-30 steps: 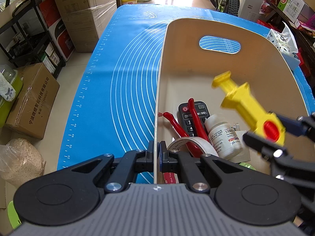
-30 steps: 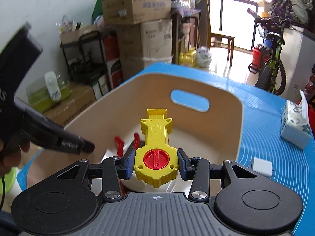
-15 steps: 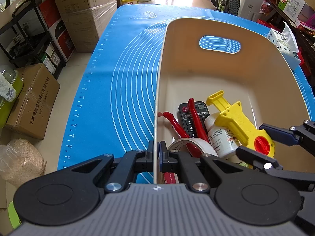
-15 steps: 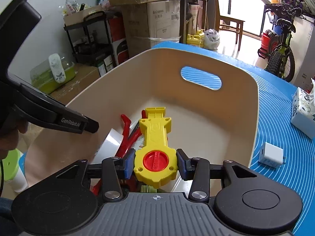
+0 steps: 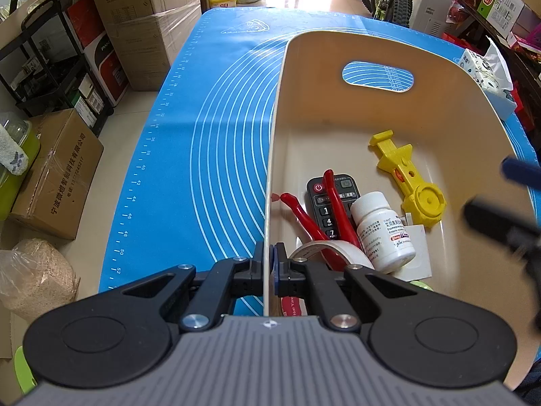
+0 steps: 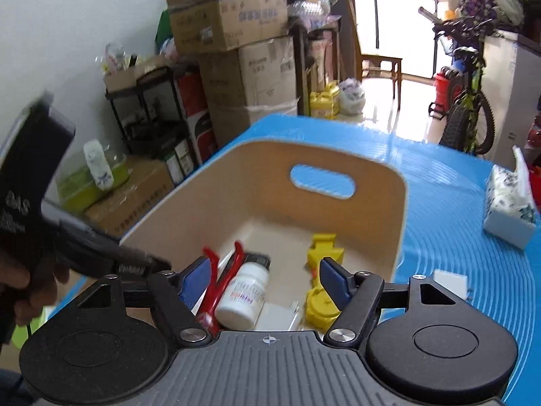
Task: Organize rigid objects
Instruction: 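Move the right tool to the white charger plug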
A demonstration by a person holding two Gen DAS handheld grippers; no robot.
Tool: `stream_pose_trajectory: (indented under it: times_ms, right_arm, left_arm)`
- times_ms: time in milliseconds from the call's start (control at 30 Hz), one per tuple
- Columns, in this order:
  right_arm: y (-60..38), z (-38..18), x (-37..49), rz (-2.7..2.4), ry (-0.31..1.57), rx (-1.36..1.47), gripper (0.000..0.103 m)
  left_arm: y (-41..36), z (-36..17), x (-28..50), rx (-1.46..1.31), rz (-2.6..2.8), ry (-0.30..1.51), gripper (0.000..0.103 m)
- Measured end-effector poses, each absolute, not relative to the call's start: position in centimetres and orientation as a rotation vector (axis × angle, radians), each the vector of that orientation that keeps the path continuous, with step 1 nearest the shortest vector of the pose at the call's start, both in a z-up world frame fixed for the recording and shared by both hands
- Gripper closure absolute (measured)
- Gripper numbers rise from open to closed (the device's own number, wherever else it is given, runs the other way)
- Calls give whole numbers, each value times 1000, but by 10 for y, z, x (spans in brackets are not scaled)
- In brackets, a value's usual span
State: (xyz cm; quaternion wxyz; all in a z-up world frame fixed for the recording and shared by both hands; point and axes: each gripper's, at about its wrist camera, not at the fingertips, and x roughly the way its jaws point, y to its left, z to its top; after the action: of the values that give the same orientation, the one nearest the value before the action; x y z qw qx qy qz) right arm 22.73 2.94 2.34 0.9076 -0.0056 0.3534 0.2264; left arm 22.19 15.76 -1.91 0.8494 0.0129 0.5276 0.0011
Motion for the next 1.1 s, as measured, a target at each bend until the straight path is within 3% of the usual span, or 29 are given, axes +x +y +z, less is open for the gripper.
stream_pose_trajectory:
  times_ms: [467,1100]
  right_arm:
    - [-48,41,252,228,609,85,22]
    - [-81,-39,290,90,751,37,19]
  left_arm:
    - [157,-19,222,28,3,1112,97]
    - [158,-19,222,28,3,1112,97]
